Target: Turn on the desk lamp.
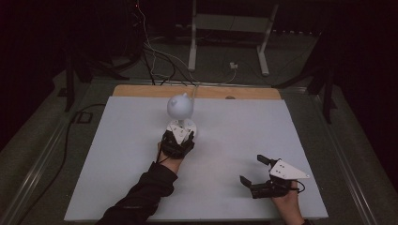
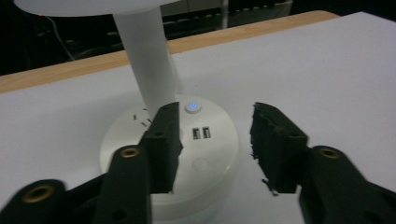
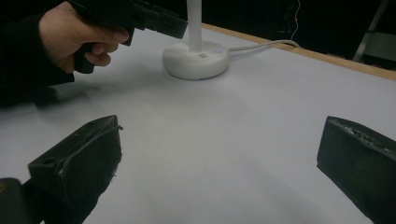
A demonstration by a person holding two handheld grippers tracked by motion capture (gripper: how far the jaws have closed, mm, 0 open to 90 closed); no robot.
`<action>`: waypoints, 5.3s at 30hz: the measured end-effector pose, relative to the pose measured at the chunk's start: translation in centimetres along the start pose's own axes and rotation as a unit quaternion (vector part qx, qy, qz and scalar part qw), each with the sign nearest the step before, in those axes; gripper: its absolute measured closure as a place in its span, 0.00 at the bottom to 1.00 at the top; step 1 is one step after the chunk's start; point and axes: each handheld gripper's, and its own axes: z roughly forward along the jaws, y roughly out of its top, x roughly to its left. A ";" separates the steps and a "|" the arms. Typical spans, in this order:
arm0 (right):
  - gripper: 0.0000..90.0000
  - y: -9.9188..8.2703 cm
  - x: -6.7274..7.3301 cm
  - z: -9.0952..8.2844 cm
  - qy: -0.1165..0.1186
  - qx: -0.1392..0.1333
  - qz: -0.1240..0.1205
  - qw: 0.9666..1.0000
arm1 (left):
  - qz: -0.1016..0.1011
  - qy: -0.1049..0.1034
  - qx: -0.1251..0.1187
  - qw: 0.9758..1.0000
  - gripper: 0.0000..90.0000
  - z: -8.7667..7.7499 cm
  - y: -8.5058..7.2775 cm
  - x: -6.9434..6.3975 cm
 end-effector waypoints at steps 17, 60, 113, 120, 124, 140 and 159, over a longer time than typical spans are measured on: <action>0.00 0.0 -0.1 0.0 0.001 0.000 0.001 1.000 | 0.018 -0.001 0.012 1.000 1.00 1.2 -0.9 1.0; 0.00 -0.1 -0.2 -0.2 -0.002 0.006 0.003 1.000 | 0.045 -0.009 0.037 0.998 1.00 3.0 -2.1 0.6; 0.00 -0.2 -0.2 -0.1 -0.004 0.011 0.003 1.000 | -0.004 -0.064 0.065 0.996 0.01 -0.5 0.1 0.6; 0.00 -0.2 -0.1 -0.1 -0.003 0.010 0.001 1.000 | -0.005 -0.104 0.059 0.993 0.00 -1.2 0.5 1.6; 0.00 -0.2 -0.2 -0.2 -0.003 0.008 0.002 1.000 | 0.003 -0.134 0.063 0.989 0.00 -1.4 0.6 2.3; 0.00 -0.2 -0.2 -0.2 -0.003 0.008 0.005 1.000 | -0.004 -0.214 0.029 0.976 0.00 -4.4 1.2 6.2; 0.00 -0.2 0.0 0.0 -0.004 0.014 0.000 1.000 | -0.011 -0.208 0.035 0.978 0.00 -8.1 -1.7 10.5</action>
